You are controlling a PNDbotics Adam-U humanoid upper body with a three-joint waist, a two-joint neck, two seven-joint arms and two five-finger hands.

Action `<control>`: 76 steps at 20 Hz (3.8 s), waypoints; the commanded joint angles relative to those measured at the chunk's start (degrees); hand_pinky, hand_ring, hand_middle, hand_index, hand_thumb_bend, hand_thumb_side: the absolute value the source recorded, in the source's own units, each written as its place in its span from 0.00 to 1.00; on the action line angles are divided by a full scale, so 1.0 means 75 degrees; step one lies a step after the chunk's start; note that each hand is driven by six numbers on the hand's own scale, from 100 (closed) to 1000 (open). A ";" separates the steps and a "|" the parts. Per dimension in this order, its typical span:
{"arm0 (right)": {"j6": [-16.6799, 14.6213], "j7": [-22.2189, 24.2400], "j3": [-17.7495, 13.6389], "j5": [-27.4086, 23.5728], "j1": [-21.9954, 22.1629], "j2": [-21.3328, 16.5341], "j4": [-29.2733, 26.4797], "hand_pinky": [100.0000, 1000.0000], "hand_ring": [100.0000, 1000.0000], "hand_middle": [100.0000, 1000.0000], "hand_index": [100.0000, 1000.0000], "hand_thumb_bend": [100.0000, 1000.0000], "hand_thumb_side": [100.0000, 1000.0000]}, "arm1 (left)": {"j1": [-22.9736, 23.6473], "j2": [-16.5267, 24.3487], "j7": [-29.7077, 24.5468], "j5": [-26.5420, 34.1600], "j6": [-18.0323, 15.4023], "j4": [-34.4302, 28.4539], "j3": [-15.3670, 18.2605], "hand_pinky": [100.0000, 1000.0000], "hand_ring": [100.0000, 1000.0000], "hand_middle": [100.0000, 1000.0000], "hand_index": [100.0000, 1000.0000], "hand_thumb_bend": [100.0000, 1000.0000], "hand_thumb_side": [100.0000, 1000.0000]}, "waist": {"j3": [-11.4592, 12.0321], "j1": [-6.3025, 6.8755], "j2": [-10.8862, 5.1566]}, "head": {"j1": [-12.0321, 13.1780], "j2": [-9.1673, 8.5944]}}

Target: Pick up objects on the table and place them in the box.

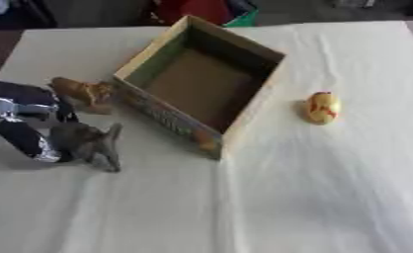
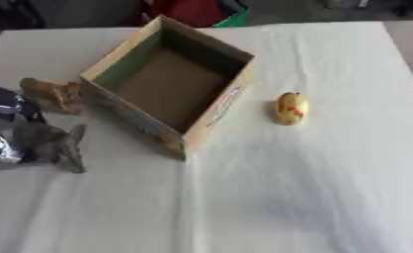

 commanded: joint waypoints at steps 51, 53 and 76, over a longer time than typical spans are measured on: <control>0.0455 -0.0203 -0.0115 -0.0028 0.0103 0.0090 -0.0150 0.67 1.00 0.54 0.81 0.00 0.96 | -0.0343 0.0069 0.0568 0.0864 0.1573 -0.1066 0.0260 0.21 0.19 0.07 0.05 0.00 0.25 | 0.0066 -0.0040 -0.0234 | -0.0031 0.0001; 0.0456 -0.0214 -0.0121 -0.0045 0.0104 0.0093 -0.0150 0.67 1.00 0.54 0.81 0.00 0.96 | -0.0317 0.0084 0.0592 0.0912 0.1600 -0.1188 0.0327 0.21 0.18 0.06 0.04 0.00 0.25 | 0.0070 -0.0047 -0.0252 | -0.0038 -0.0001; 0.0421 -0.0291 -0.0114 -0.0120 0.0079 0.0026 -0.0150 0.67 1.00 0.54 0.81 0.00 0.95 | -0.1214 -0.0053 0.0944 0.2168 0.2368 -0.1903 0.1032 0.21 0.13 0.02 0.02 0.00 0.26 | 0.0092 -0.0059 -0.0410 | -0.0015 -0.0052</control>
